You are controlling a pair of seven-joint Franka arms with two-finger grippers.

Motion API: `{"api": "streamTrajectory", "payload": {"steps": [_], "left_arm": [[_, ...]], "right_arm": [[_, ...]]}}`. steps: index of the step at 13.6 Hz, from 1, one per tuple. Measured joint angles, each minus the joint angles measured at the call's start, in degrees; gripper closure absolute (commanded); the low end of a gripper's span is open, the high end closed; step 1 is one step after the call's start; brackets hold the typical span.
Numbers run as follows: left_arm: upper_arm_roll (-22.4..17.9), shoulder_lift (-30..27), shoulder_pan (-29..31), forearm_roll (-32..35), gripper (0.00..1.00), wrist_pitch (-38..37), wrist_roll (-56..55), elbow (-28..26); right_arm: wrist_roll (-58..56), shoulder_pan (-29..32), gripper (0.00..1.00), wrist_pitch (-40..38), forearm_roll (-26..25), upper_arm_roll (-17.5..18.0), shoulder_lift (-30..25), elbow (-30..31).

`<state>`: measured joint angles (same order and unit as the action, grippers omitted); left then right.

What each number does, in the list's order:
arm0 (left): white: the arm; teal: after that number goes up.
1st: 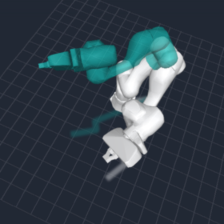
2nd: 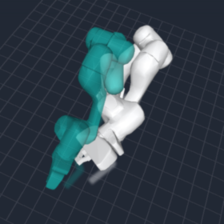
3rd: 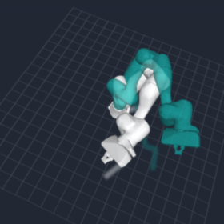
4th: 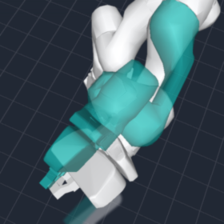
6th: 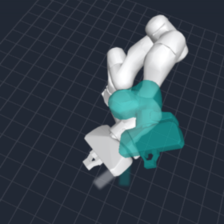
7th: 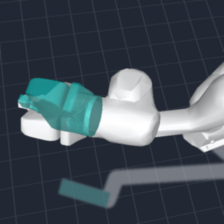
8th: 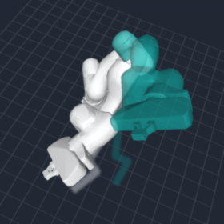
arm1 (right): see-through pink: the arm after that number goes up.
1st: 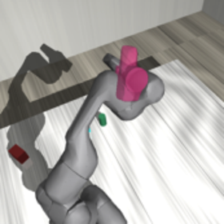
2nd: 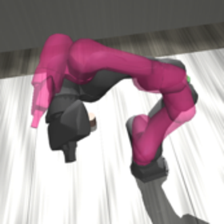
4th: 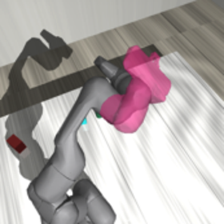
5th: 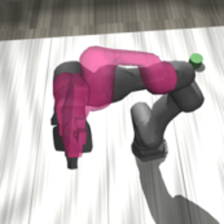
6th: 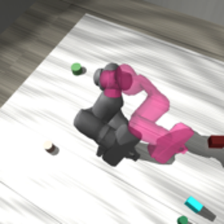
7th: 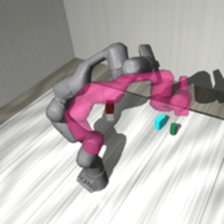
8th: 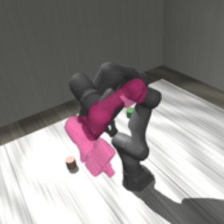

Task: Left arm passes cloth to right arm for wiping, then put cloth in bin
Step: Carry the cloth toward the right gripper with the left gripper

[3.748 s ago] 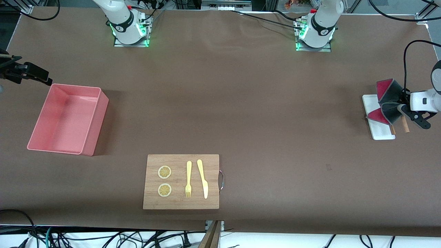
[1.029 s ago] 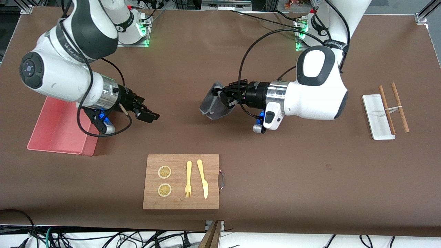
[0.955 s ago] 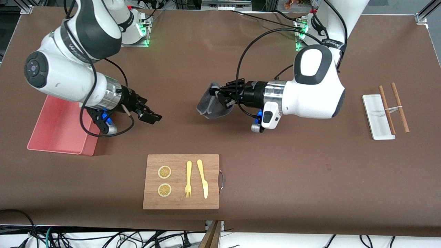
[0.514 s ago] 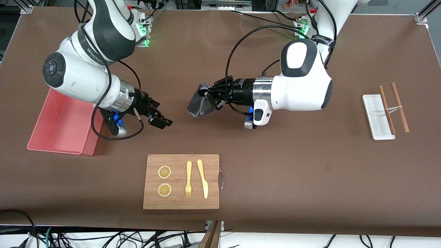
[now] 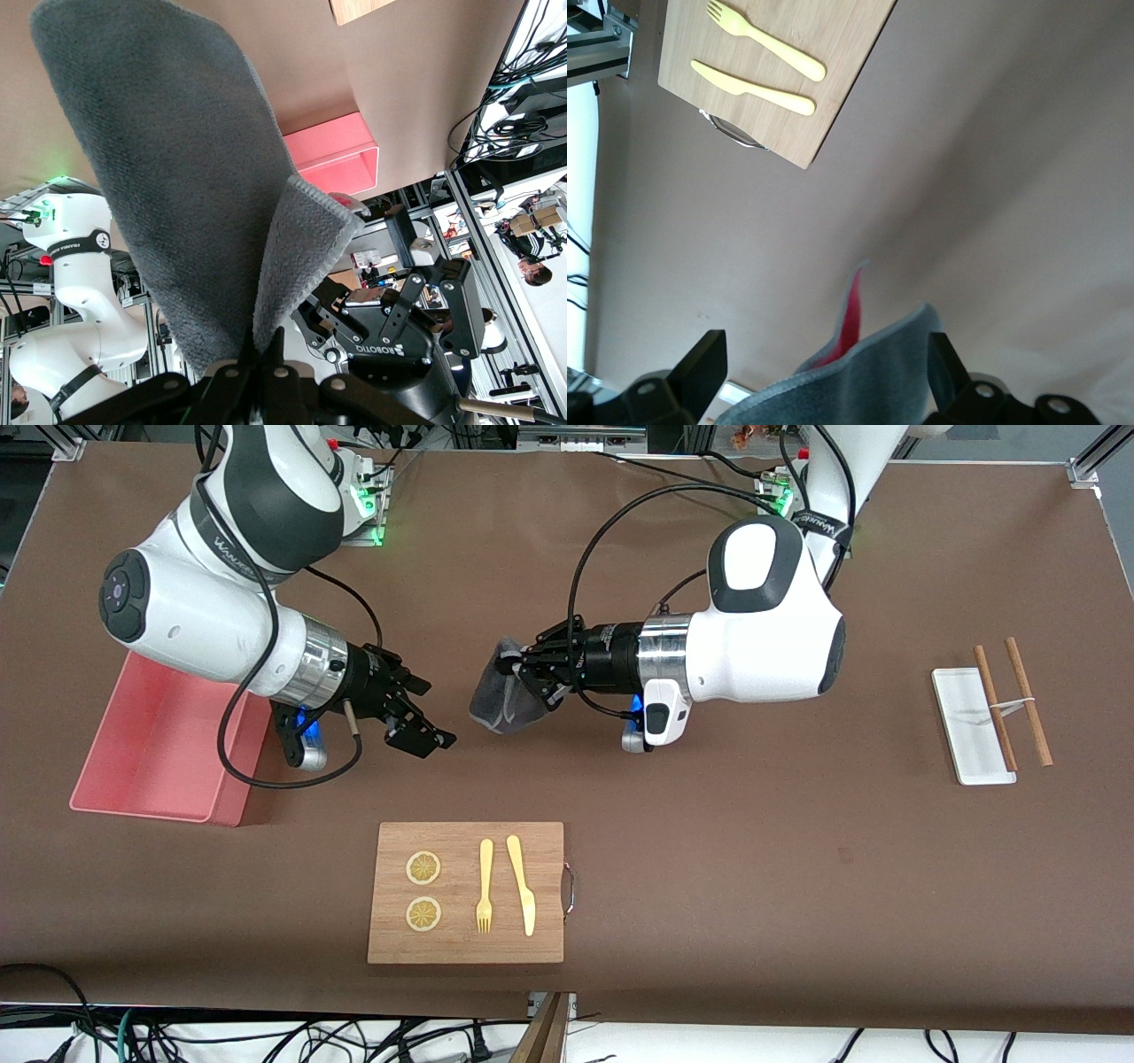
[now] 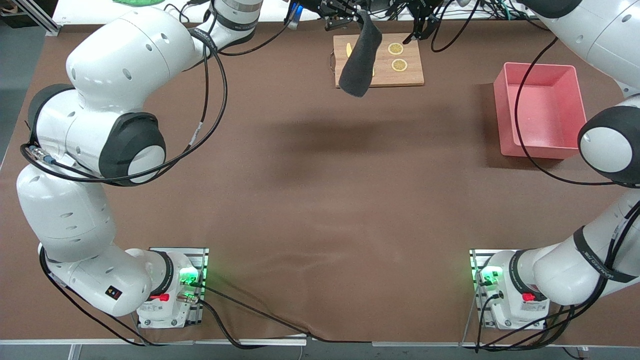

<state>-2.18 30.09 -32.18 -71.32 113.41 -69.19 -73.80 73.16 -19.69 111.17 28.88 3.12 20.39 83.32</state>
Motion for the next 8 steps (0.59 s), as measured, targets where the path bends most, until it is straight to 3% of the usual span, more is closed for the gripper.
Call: {"api": "streamTrajectory", "payload": {"steps": [8], "left_arm": [[-0.1, 0.4, 0.0, 0.0, 1.0, 0.0, -0.2, 0.3]], "right_arm": [[8.1, -2.3, 0.01, 3.5, 0.2, 1.3, 0.5, -0.1]]}}
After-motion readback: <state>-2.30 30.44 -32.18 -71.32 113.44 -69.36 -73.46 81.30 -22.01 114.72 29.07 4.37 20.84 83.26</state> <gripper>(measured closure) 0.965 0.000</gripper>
